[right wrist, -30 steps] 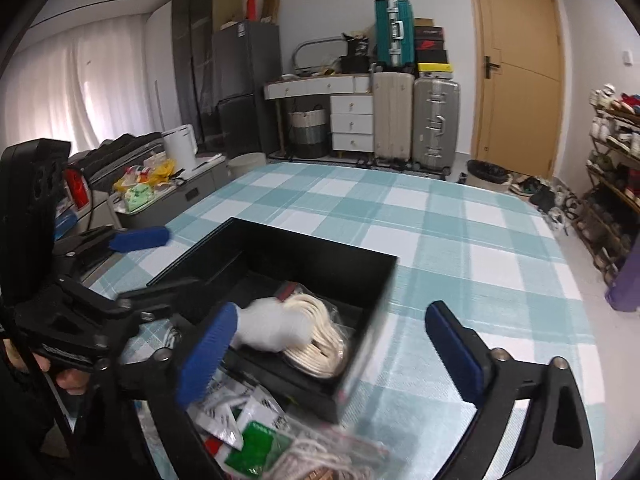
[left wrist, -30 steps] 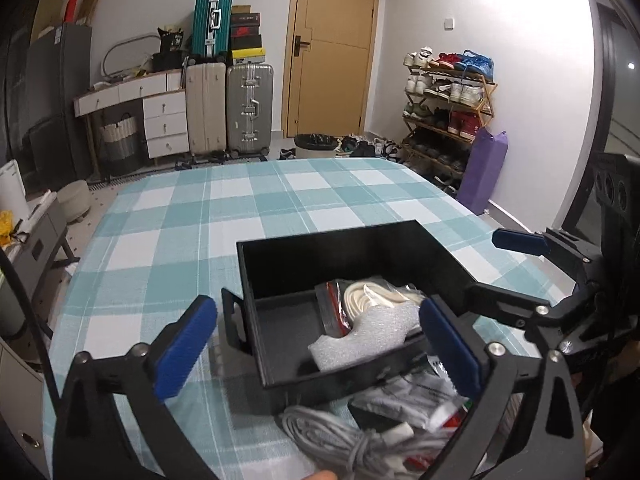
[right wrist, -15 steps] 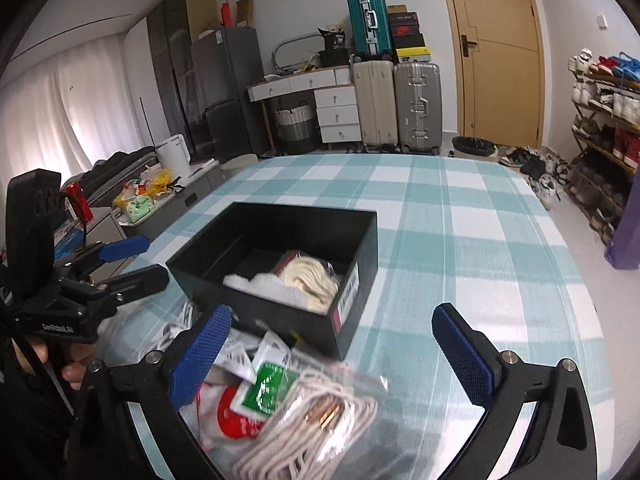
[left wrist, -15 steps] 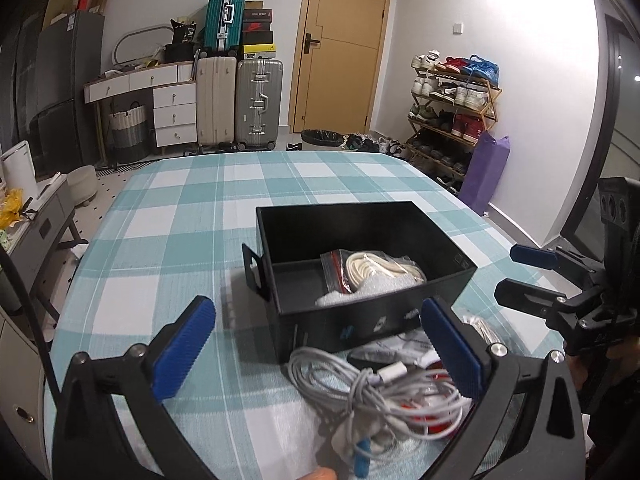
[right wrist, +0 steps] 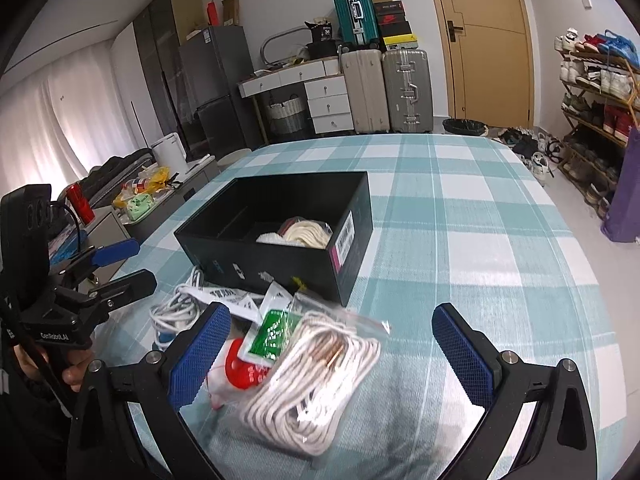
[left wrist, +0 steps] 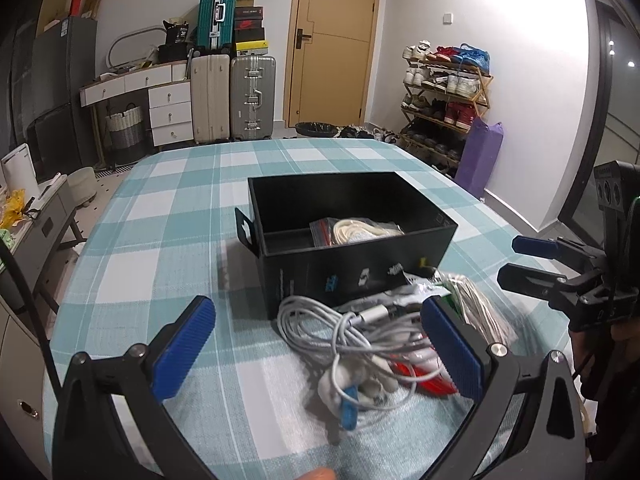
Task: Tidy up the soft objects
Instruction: 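Move both grippers back toward the items beside the box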
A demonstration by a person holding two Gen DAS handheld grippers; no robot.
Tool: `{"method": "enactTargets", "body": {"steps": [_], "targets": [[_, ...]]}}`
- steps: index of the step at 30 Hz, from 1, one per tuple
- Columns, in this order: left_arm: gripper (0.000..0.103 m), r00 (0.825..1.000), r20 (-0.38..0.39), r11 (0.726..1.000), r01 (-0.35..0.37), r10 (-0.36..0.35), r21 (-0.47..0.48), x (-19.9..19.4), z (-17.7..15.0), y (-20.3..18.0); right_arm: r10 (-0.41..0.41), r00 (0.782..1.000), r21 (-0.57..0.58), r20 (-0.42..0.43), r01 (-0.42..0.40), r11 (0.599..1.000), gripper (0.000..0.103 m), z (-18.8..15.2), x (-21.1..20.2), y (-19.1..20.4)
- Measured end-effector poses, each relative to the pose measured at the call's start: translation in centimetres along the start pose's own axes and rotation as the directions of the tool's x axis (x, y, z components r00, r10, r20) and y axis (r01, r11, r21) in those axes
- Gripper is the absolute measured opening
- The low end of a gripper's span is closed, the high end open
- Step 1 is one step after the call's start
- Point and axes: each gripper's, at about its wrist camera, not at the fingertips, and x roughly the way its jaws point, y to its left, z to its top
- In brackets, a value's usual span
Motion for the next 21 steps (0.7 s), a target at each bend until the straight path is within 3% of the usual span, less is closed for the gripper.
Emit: {"method": "enactTargets", "body": {"steps": [21], "targets": [[0.103, 0.998, 0.02, 0.998, 0.055, -0.055, -0.001, -0.7, -1.4, 0.4, 0.037, 0.993, 0.115, -0.112, -0.024, 0.993, 0.102, -2.7, 1.7, -1.4]]}}
